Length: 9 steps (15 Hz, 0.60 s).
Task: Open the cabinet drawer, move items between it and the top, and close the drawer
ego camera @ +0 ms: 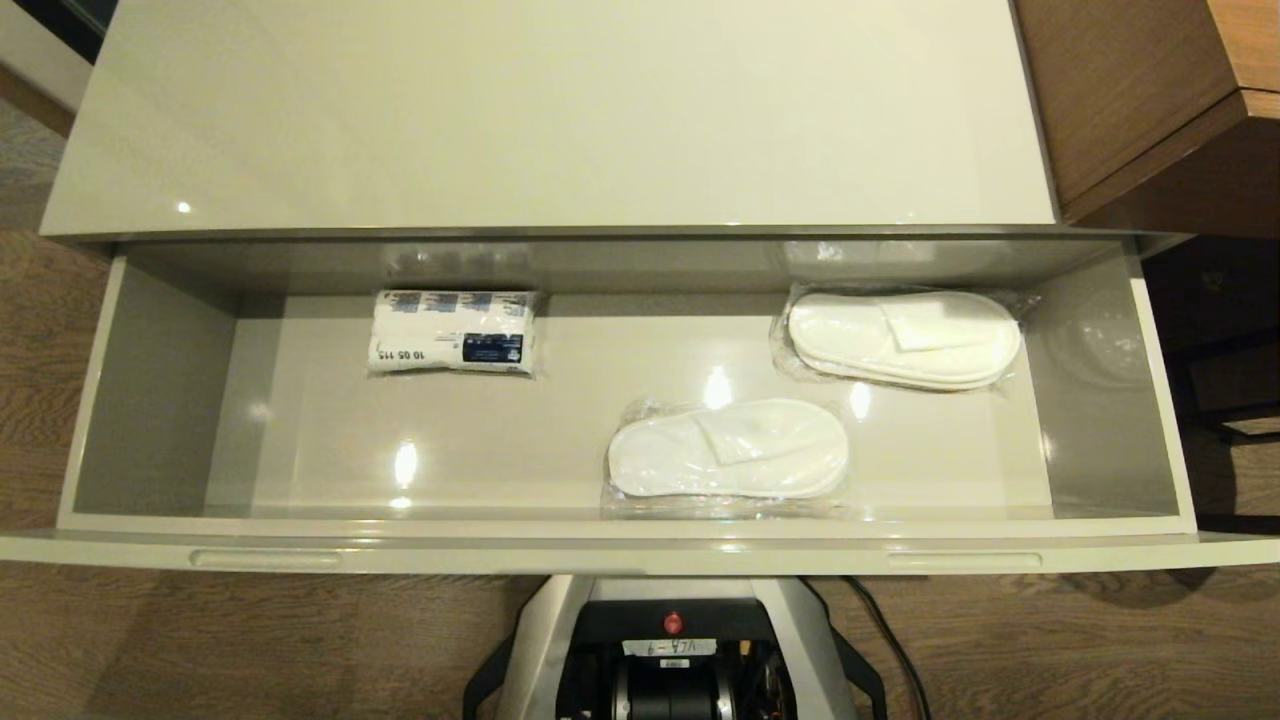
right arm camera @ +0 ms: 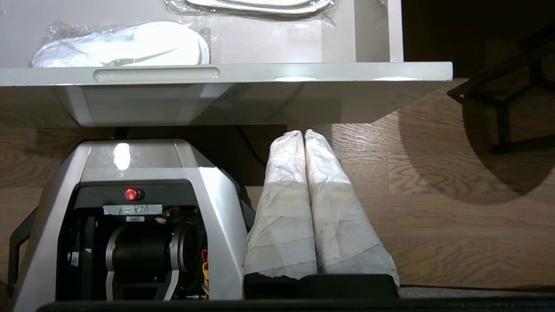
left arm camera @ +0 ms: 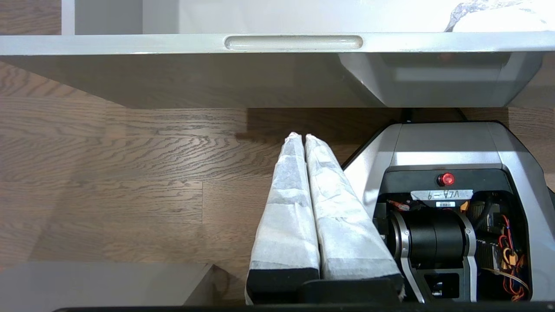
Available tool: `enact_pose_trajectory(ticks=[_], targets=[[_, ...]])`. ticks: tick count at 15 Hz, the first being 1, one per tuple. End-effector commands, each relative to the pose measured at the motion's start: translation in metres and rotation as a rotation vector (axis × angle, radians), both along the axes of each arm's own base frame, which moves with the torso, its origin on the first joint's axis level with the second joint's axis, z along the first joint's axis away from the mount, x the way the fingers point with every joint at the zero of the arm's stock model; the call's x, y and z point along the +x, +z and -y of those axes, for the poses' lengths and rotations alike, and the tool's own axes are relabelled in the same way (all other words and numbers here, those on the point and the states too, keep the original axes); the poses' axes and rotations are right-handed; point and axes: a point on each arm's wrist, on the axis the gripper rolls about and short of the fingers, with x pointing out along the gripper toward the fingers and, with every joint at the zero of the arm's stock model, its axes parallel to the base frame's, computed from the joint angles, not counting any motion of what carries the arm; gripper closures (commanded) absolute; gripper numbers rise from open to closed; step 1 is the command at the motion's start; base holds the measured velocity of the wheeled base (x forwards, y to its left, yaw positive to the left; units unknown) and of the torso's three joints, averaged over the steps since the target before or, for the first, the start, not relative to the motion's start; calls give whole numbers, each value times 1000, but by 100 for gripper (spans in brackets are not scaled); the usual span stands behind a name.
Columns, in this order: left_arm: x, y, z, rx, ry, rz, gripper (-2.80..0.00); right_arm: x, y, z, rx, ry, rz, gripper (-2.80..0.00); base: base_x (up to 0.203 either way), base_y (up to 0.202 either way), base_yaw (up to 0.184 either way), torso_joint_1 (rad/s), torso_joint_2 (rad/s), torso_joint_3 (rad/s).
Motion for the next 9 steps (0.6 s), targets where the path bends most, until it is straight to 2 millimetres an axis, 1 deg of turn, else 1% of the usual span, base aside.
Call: enact_pose_trajectory(ticks=[1, 9], targets=[[0, 0, 0, 0, 1, -2, 0, 0, 0, 0, 0, 2, -1, 0, 0, 0, 0, 0, 0, 0], [0, 0, 0, 0, 1, -1, 0, 0, 0, 0, 0, 2, -2, 0, 0, 0, 0, 0, 0, 0]])
